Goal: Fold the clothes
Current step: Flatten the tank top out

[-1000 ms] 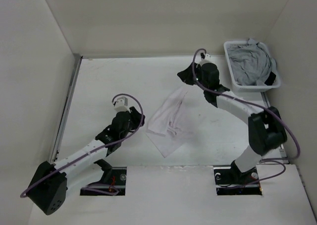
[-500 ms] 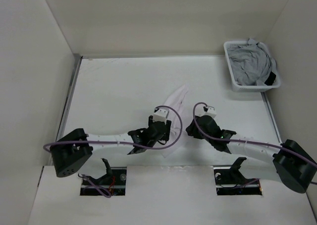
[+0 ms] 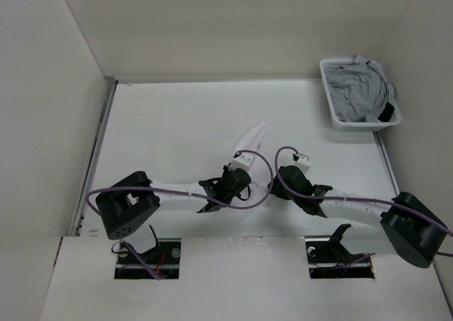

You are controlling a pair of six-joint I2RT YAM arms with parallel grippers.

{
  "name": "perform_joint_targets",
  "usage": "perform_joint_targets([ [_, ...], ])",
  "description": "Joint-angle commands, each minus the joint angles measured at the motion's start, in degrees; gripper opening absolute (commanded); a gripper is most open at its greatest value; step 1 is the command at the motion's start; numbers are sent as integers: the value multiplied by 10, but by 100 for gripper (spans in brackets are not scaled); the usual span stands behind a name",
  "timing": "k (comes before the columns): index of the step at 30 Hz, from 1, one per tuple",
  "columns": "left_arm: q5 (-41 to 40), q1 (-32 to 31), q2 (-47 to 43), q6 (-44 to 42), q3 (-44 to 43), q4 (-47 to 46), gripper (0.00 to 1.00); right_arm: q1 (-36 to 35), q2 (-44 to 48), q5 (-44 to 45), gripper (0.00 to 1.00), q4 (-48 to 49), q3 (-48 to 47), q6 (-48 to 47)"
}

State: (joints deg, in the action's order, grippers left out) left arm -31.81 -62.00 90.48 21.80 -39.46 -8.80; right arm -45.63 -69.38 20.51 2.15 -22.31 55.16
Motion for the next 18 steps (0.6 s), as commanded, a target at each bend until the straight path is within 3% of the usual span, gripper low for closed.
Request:
perform_joint_targets([
  [1, -26, 13, -32, -12, -21, -18, 11, -1, -40, -33, 37, 26, -25, -6],
  [3, -16, 30, -70, 0, -6, -20, 7, 5, -58, -40, 16, 50, -26, -12],
  [5, 6, 60, -115, 16, 15, -20, 6, 17, -59, -36, 6, 72, -27, -15],
  [12, 169, 271, -255, 118, 104, -39, 8, 117, -83, -57, 4, 109, -86, -86],
  [18, 270, 430, -217, 253, 162, -75, 35, 180, -189, -106, 5, 132, -178, -109],
])
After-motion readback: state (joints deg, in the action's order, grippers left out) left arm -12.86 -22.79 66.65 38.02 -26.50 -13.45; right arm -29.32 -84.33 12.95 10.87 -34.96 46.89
